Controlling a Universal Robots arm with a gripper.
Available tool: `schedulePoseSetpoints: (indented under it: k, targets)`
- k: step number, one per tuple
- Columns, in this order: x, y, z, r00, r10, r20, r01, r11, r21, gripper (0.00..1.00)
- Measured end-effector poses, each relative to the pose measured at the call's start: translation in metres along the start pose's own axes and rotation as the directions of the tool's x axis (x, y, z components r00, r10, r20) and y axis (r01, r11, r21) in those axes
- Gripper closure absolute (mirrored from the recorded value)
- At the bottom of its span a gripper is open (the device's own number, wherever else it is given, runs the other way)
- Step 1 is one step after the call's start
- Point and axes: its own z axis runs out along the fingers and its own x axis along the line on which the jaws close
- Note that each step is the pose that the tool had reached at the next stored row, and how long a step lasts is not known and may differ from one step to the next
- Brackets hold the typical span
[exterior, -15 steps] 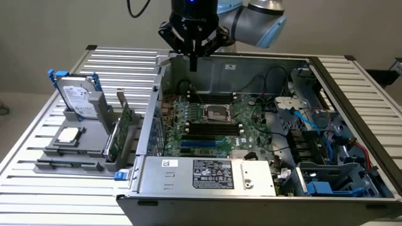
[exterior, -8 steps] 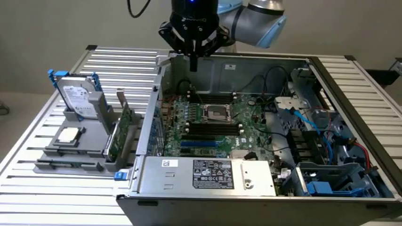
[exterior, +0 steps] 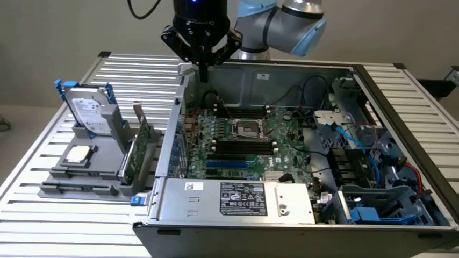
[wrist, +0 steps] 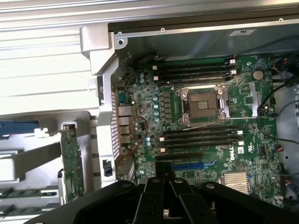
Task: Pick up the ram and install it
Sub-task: 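Reach for the ram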
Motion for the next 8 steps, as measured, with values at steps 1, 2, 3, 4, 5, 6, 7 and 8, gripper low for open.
schedulePoseSetpoints:
  k: [1,2,3,4,5,6,7,8]
  targets:
    - [0.004,-0.0006,0.0,1.0,0.0,0.0001,0.0,1.0,-0.0001,0.89]
    - [0.009,-0.0013,0.0,1.0,0.0,0.0001,0.0,1.0,0.0,0.89]
    - [0.013,-0.0023,0.0003,1.0,0.0,0.0001,0.0,1.0,0.0,0.89]
    - [0.018,-0.0035,0.0009,1.0,0.0,0.0001,0.0,1.0,0.0,0.89]
    - [0.022,-0.005,0.0014,1.0,0.0,0.0001,0.0,1.0,0.0,0.89]
    - [0.027,-0.0064,0.0016,1.0,0.0,0.0001,0.0,1.0,0.0,0.89]
    - [0.031,-0.0077,0.0019,1.0,0.0,0.0001,0.0,1.0,0.0002,0.89]
    - [0.035,-0.0092,0.0023,1.0,0.0,0.0001,0.0,1.0,0.0002,0.89]
